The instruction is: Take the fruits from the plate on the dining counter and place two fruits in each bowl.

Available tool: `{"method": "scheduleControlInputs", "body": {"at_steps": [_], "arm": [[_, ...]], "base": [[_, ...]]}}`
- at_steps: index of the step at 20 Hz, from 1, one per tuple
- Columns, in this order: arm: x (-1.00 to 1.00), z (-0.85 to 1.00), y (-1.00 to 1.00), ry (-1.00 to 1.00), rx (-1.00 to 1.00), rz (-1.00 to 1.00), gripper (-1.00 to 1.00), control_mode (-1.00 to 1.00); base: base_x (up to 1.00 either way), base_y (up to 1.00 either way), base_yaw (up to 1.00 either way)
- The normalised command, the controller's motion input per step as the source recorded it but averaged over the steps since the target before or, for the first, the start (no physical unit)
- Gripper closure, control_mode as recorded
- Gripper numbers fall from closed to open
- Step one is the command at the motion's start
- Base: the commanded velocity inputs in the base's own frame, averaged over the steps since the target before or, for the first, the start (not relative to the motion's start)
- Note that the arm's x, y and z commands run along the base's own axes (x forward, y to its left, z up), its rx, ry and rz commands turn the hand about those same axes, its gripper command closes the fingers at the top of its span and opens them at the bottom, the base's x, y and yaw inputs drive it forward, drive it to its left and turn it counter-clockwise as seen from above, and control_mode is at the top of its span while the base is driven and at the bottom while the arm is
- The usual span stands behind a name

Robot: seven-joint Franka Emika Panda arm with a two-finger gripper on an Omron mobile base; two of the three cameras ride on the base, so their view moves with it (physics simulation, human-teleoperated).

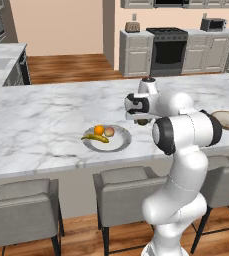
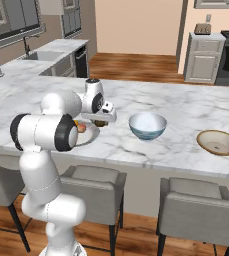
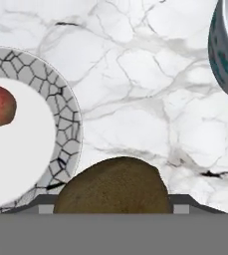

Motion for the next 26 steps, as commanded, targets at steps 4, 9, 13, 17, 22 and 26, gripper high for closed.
{"method": "scheduleControlInputs", "body": {"at_steps": [4,9,13,17,22,26], "arm": [[-0.05,0.33,-0.67,0.00,0.00,-0.26,1.00,-1.00],[0.00,0.24,-0.85,0.00,0.00,-0.26,1.00,-1.00],[0.16,0.24,-0.88,0.01,0.02,-0.16,1.00,-1.00],[0.30,0.00,-0.84,0.05,0.06,-0.02,1.00,-1.00],[0.28,-0.20,-0.58,0.04,0.03,0.00,1.00,-1.00],[0.34,-0.53,-0.10,0.01,0.00,0.00,1.00,-1.00]], "base": [[0.00,0.00,0.00],[0.00,0.00,0.00],[0.00,0.00,0.00],[0.00,0.00,0.00],[0.00,0.00,0.00],[0.00,0.00,0.00]]}}
